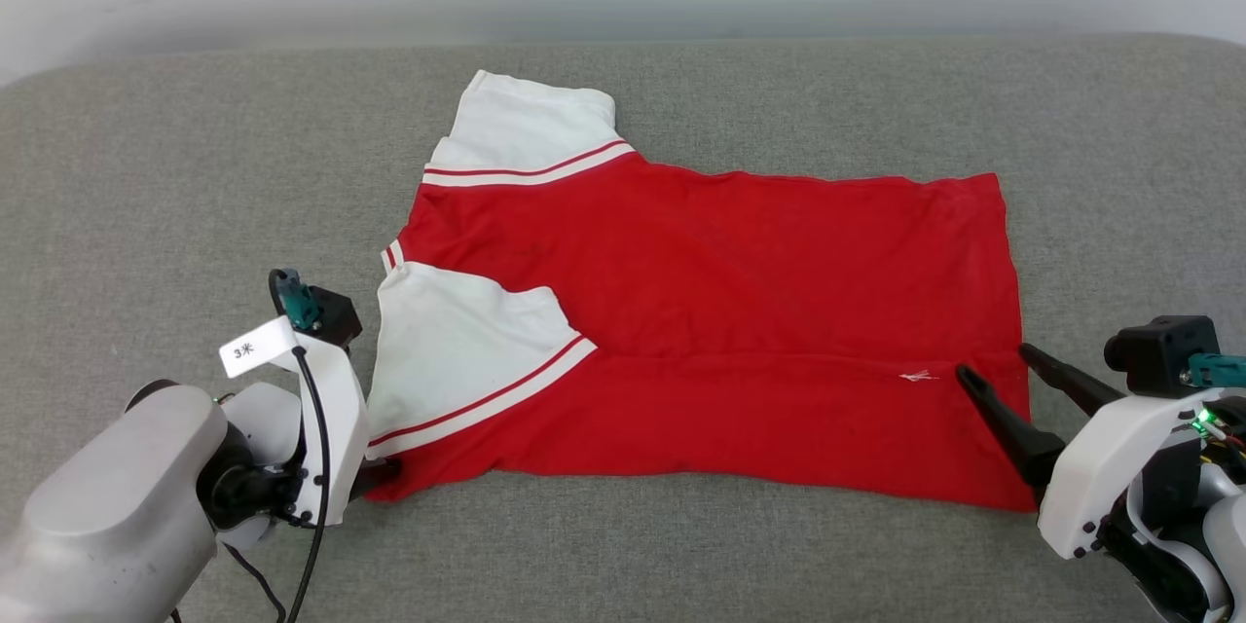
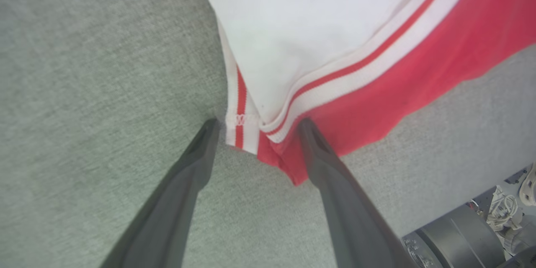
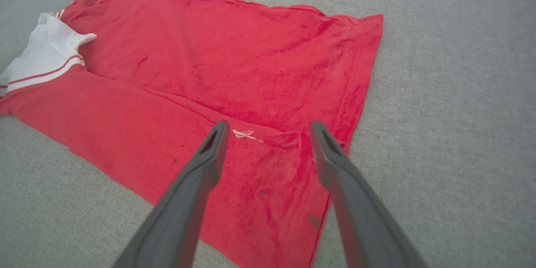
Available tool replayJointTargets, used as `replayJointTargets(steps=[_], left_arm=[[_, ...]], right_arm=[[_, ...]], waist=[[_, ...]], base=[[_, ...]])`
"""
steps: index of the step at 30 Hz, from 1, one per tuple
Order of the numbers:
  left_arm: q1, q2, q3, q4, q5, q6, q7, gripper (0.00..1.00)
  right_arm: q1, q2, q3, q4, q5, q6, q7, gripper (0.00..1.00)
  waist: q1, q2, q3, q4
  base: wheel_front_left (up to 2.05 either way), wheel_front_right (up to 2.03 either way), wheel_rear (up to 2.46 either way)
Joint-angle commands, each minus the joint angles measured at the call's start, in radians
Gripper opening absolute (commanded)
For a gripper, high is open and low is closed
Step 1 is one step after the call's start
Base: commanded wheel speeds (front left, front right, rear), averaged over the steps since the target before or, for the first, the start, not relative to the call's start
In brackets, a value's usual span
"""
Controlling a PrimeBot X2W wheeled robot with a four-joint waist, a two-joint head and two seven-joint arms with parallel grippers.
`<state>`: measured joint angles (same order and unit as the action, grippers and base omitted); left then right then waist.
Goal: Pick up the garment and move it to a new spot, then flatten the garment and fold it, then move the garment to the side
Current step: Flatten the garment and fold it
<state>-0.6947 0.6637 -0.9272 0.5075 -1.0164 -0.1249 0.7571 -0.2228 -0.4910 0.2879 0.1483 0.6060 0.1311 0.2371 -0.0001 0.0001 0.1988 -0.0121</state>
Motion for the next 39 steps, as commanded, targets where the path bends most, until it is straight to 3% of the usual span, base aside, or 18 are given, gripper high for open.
replayJointTargets(steps=[1,3,4,5,6,10,18,30,34,39], left_arm=[[0.044,-0.019,-0.017,0.02,0.0,0.0,-0.006,1.0],[0.054,-0.026,-0.026,0.037,0.0,0.001,-0.016,1.0],[0.057,-0.029,-0.032,0.043,0.003,0.0,-0.02,0.72],[0.058,-0.031,-0.035,0.044,0.005,0.0,-0.03,0.22],[0.058,-0.034,-0.033,0.046,0.001,-0.001,-0.039,0.0],[0.045,-0.006,-0.035,0.029,0.025,-0.002,-0.095,0.0],[0.055,0.051,-0.02,-0.054,0.05,-0.001,-0.187,0.0],[0.053,0.092,-0.005,-0.218,0.069,0.049,-0.209,0.0],[0.047,0.093,-0.006,-0.246,0.073,0.062,-0.203,0.0],[0.041,0.087,-0.009,-0.265,0.08,0.07,-0.211,0.0]], right_arm=[[-0.009,0.004,0.003,0.002,0.002,-0.001,-0.004,1.0],[-0.014,0.003,0.005,0.005,0.004,-0.001,-0.005,1.0],[-0.015,0.001,0.005,0.006,0.005,-0.001,-0.005,1.0],[-0.016,-0.002,0.004,0.006,0.006,-0.001,-0.005,1.0],[-0.017,-0.004,0.001,0.006,0.01,-0.001,-0.006,1.0],[-0.03,0.004,-0.006,-0.027,0.051,-0.001,0.005,1.0],[-0.051,-0.069,-0.043,-0.092,0.035,-0.001,0.074,1.0],[-0.069,-0.216,0.011,-0.134,0.049,-0.001,0.412,1.0],[-0.048,-0.204,0.025,-0.107,0.073,-0.001,0.496,1.0],[-0.028,-0.162,0.034,-0.051,0.081,-0.001,0.512,1.0]], waist=[[0.0001,-0.0001,0.003,-0.003],[0.0001,-0.0001,0.003,-0.005],[0.0001,-0.0001,0.002,-0.005],[0.0001,-0.0001,0.0,-0.005],[0.0001,-0.0001,-0.002,-0.004],[0.0001,-0.0001,-0.015,-0.009],[0.0001,-0.0001,-0.048,0.003],[0.0001,-0.0001,-0.045,0.027],[0.0001,-0.0001,-0.033,0.034],[0.0001,-0.0001,-0.017,0.046]], base=[[0.0,0.0,0.0],[0.0,0.0,0.0],[0.0,0.0,0.0],[0.0,0.0,0.0],[0.0,0.0,0.0],[0.0,0.0,0.0],[0.0,0.0,0.0],[0.0,0.0,0.0],[0.0,0.0,0.0],[0.0,0.0,0.0]])
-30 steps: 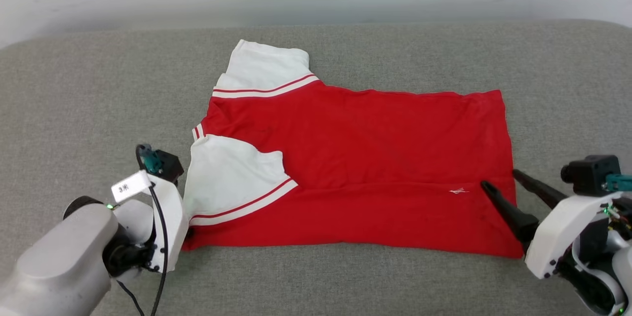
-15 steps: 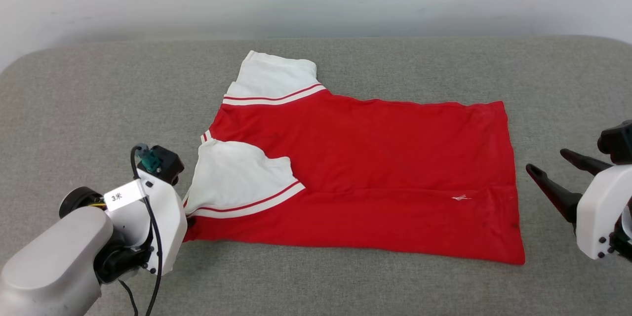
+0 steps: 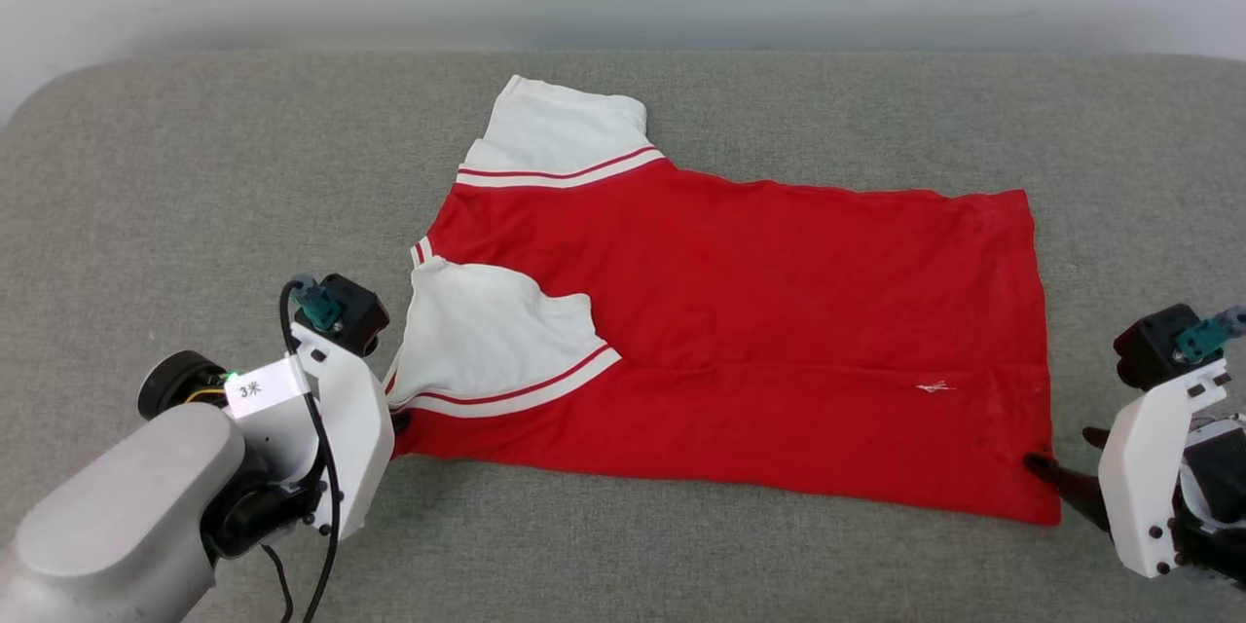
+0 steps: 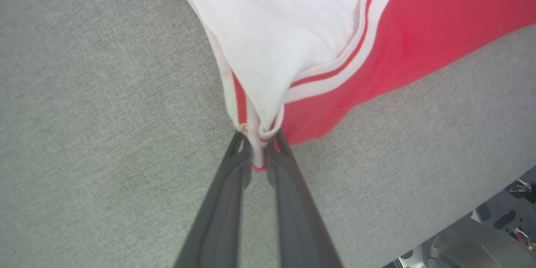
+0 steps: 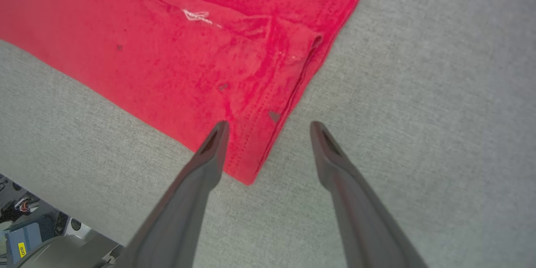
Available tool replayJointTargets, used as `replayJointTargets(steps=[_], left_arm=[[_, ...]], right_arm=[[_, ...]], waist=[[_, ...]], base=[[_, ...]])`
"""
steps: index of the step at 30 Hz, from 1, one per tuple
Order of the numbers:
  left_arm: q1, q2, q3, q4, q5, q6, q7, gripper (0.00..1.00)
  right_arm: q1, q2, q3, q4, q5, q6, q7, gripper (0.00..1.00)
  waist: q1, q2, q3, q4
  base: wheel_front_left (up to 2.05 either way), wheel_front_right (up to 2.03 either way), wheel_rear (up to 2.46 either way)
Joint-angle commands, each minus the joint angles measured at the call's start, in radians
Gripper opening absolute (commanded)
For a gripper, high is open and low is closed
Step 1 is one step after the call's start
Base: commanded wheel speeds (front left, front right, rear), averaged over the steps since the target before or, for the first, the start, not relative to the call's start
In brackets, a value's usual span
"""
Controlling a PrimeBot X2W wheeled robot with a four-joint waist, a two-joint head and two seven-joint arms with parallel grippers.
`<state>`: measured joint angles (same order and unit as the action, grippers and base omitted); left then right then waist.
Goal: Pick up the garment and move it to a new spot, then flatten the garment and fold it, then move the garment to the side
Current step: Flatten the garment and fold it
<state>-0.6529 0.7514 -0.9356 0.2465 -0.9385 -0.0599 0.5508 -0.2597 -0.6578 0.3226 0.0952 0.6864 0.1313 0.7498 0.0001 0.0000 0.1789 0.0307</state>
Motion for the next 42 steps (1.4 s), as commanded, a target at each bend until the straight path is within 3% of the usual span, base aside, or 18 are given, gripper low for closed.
replayJointTargets(steps=[1,12,16,17,18,19,29,42], left_arm=[[-0.004,-0.002,-0.001,-0.005,0.002,0.004,-0.006,0.0],[-0.002,-0.016,-0.003,-0.001,0.004,0.007,-0.025,0.0],[0.015,-0.019,-0.004,0.006,-0.004,0.008,-0.034,0.0],[0.019,-0.018,-0.003,0.009,-0.007,0.008,-0.037,0.0],[0.021,-0.017,-0.002,0.011,-0.008,0.008,-0.037,0.0],[0.025,-0.017,-0.001,0.013,-0.012,0.008,-0.041,0.0],[0.07,0.005,0.01,0.014,-0.04,0.014,-0.07,0.0],[0.186,0.063,-0.005,-0.076,-0.069,0.049,-0.087,0.0]], right_arm=[[0.014,0.016,0.0,0.017,0.002,-0.001,-0.006,1.0],[0.058,0.119,0.101,0.224,-0.024,-0.001,-0.086,1.0],[0.052,0.126,0.154,0.251,-0.009,0.002,-0.123,1.0],[0.043,0.121,0.162,0.25,-0.007,0.004,-0.139,0.38],[0.031,0.115,0.167,0.247,-0.005,0.004,-0.156,0.11],[0.02,0.109,0.174,0.244,-0.002,0.004,-0.169,0.0],[-0.011,0.04,0.155,0.207,0.022,-0.001,-0.319,0.0],[0.126,-0.026,0.075,0.076,0.04,-0.001,-0.315,0.0]], waist=[[-0.0001,0.0,0.006,0.007],[-0.0001,0.0,0.027,0.02],[-0.0001,0.0,0.023,0.015],[-0.0001,0.0,0.021,0.012],[-0.0001,0.0,0.018,0.01],[-0.0001,0.0,0.014,0.007],[-0.0001,0.0,-0.06,0.005],[-0.0001,0.0,-0.133,0.011]], base=[[0.0,0.0,0.0],[0.0,0.0,0.0],[0.0,0.0,0.0],[0.0,0.0,0.0],[0.0,0.0,0.0],[0.0,0.0,0.0],[0.0,0.0,0.0],[0.0,0.0,0.0]])
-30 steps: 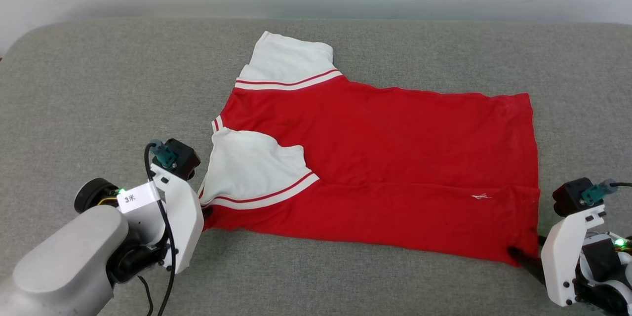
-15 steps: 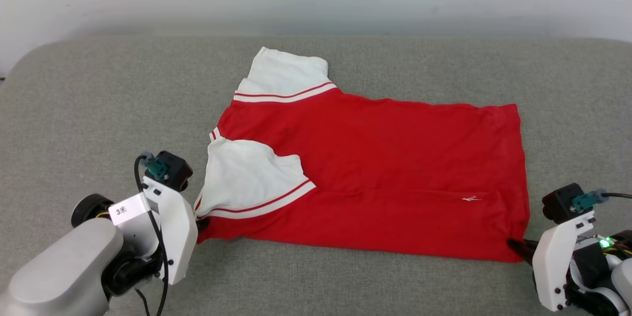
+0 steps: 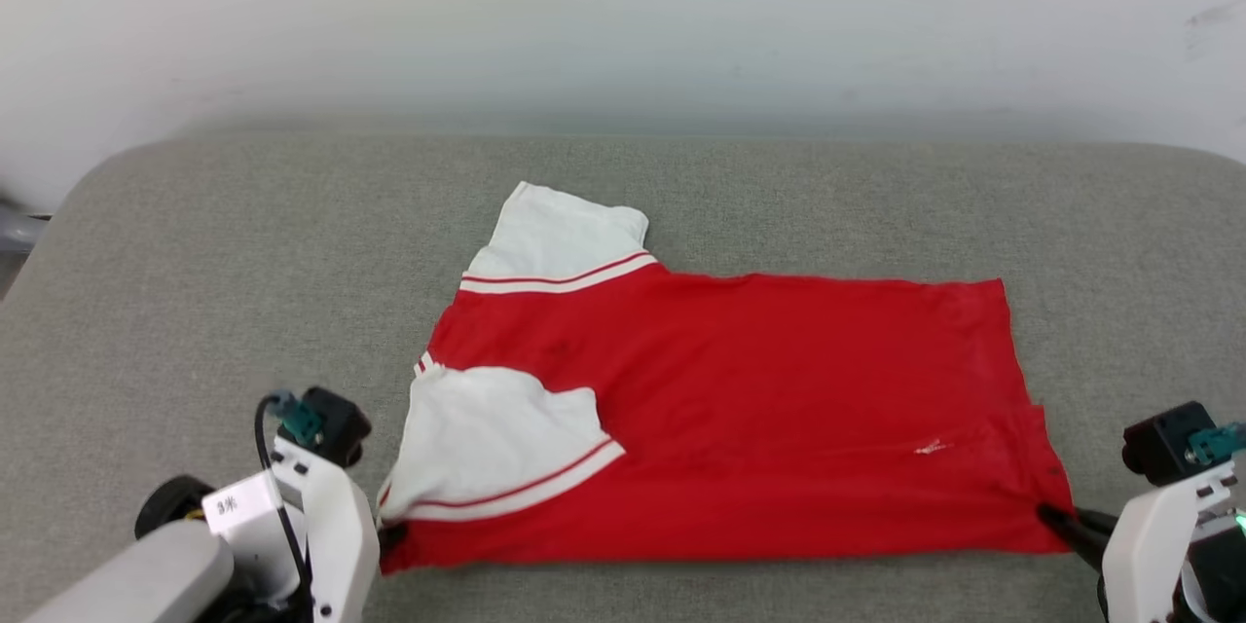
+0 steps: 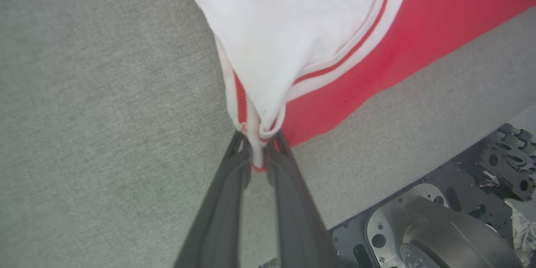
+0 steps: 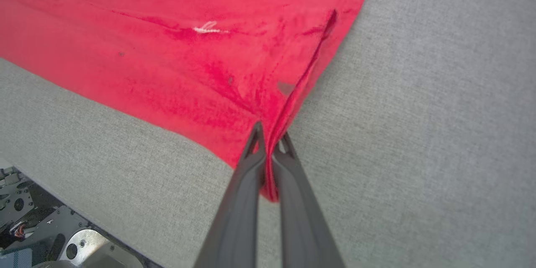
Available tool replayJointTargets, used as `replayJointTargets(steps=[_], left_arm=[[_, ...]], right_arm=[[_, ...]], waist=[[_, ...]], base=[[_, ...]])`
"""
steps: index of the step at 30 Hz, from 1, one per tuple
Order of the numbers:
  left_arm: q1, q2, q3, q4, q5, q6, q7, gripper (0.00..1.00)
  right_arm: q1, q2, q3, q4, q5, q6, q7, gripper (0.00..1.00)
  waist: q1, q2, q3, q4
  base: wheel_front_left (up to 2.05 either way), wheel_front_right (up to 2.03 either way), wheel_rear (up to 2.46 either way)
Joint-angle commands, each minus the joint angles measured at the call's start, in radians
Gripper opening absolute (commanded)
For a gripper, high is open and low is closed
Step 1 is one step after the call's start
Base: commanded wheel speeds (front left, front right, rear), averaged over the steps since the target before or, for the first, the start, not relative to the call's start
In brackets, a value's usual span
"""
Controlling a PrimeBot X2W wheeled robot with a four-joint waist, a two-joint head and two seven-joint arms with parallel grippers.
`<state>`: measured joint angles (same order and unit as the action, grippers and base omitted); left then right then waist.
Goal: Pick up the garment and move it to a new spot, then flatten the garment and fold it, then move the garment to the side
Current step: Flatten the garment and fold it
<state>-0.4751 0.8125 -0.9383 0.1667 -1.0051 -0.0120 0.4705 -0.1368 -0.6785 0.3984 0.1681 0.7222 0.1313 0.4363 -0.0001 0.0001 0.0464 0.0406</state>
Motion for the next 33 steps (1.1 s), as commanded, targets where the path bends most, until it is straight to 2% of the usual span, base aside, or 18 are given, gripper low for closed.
replayJointTargets(steps=[1,10,19,20,21,22,27,33], left_arm=[[0.021,0.004,-0.005,-0.006,-0.006,0.006,-0.007,0.0],[0.106,0.002,-0.021,-0.012,-0.03,0.04,-0.027,0.0],[0.126,-0.036,-0.028,0.079,-0.04,0.028,-0.059,0.0],[0.124,-0.04,-0.029,0.087,-0.039,0.026,-0.06,0.0],[0.122,-0.042,-0.027,0.095,-0.037,0.029,-0.067,0.09],[0.119,-0.041,-0.025,0.099,-0.029,0.032,-0.075,0.98],[0.101,-0.026,-0.01,0.08,-0.007,0.043,-0.113,1.0],[0.071,0.005,0.041,0.018,0.003,0.068,-0.178,1.0]], right_arm=[[0.018,-0.007,-0.009,-0.008,0.003,-0.001,0.004,0.0],[0.131,0.017,-0.076,-0.023,-0.031,-0.001,0.055,0.0],[0.15,0.076,-0.06,0.057,-0.051,-0.001,0.052,0.0],[0.146,0.081,-0.062,0.063,-0.049,-0.001,0.043,0.04],[0.142,0.086,-0.068,0.066,-0.049,-0.001,0.029,0.44],[0.138,0.09,-0.077,0.068,-0.054,-0.001,0.013,1.0],[0.135,0.114,-0.128,0.041,-0.075,-0.001,-0.083,1.0],[0.135,0.174,-0.234,-0.029,-0.167,-0.001,-0.222,1.0]], waist=[[0.0001,-0.0001,-0.003,0.001],[0.0001,-0.0001,-0.003,0.003],[0.0001,-0.0001,0.021,0.002],[0.0001,-0.0001,0.021,0.001],[0.0001,-0.0001,0.02,0.001],[0.0001,-0.0001,0.017,0.001],[0.0001,-0.0001,-0.006,0.003],[0.0001,-0.0001,-0.024,0.005]], base=[[0.0,0.0,0.0],[0.0,0.0,0.0],[0.0,0.0,0.0],[0.0,0.0,0.0],[0.0,0.0,0.0],[0.0,0.0,0.0],[0.0,0.0,0.0],[0.0,0.0,0.0]])
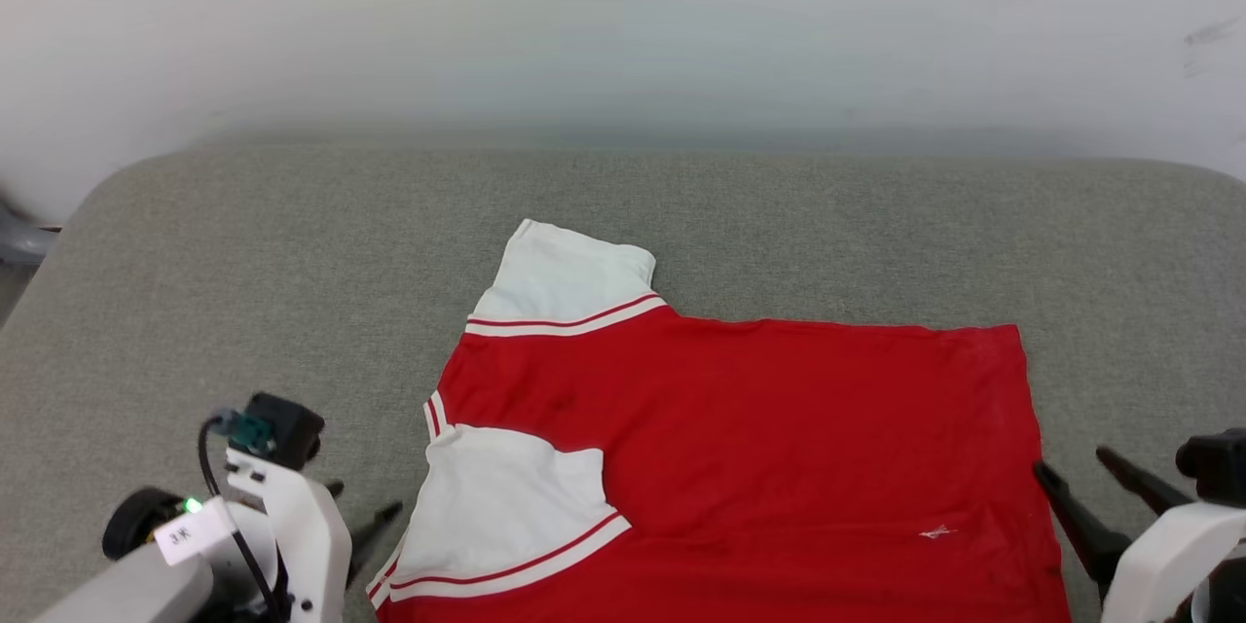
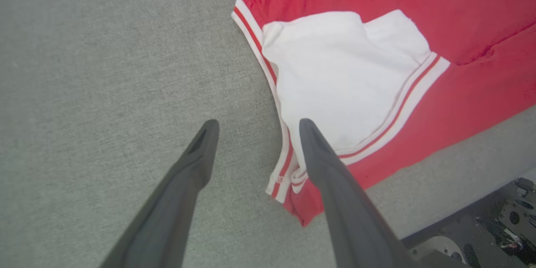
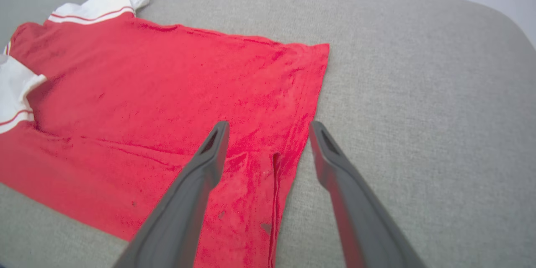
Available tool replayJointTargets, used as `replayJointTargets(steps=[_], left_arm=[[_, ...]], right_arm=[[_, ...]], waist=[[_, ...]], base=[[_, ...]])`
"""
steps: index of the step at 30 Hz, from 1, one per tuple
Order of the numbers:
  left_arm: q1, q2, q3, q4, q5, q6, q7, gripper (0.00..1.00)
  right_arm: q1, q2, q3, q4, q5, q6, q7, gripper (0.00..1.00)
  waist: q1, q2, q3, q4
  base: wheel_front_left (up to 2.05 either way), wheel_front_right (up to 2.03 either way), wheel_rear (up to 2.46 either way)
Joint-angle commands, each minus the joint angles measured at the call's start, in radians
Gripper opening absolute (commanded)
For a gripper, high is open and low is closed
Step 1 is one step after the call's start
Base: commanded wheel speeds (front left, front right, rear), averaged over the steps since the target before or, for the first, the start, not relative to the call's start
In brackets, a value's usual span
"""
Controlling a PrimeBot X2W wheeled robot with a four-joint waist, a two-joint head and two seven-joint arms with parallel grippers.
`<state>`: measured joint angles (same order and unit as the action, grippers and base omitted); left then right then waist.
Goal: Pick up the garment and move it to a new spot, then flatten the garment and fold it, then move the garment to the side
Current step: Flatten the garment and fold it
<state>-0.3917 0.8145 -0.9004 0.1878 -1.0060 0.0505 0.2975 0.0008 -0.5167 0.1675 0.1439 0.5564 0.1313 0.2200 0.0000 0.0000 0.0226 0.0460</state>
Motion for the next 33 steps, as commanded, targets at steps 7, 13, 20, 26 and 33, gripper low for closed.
replayJointTargets(steps=[7,13,20,26,33], left_arm=[[-0.099,-0.009,0.062,0.006,0.048,0.024,-0.097,1.0],[-0.228,-0.045,0.085,0.091,0.1,0.006,-0.135,1.0],[-0.438,-0.081,0.1,0.187,0.114,-0.058,-0.055,1.0],[-0.612,-0.098,0.099,0.283,0.071,-0.113,0.125,1.0],[-0.774,-0.121,0.091,0.358,-0.002,-0.137,0.39,1.0]], right_arm=[[-0.006,0.159,-0.141,-0.134,-0.184,-0.001,-0.158,1.0],[-0.014,0.274,-0.184,-0.228,-0.32,-0.001,-0.253,1.0],[-0.05,0.319,-0.156,-0.292,-0.384,-0.001,-0.3,1.0],[-0.096,0.323,-0.127,-0.314,-0.397,-0.001,-0.318,1.0],[-0.155,0.314,-0.103,-0.32,-0.392,-0.001,-0.335,1.0]], waist=[[0.0,0.0,0.011,-0.014],[0.0,0.0,0.065,-0.051],[0.0,0.0,0.19,-0.102],[0.0,0.0,0.298,-0.143],[0.0,0.0,0.397,-0.187]], base=[[0.0,0.0,0.0],[0.0,0.0,0.0],[0.0,0.0,0.0],[0.0,0.0,0.0],[0.0,0.0,0.0]])
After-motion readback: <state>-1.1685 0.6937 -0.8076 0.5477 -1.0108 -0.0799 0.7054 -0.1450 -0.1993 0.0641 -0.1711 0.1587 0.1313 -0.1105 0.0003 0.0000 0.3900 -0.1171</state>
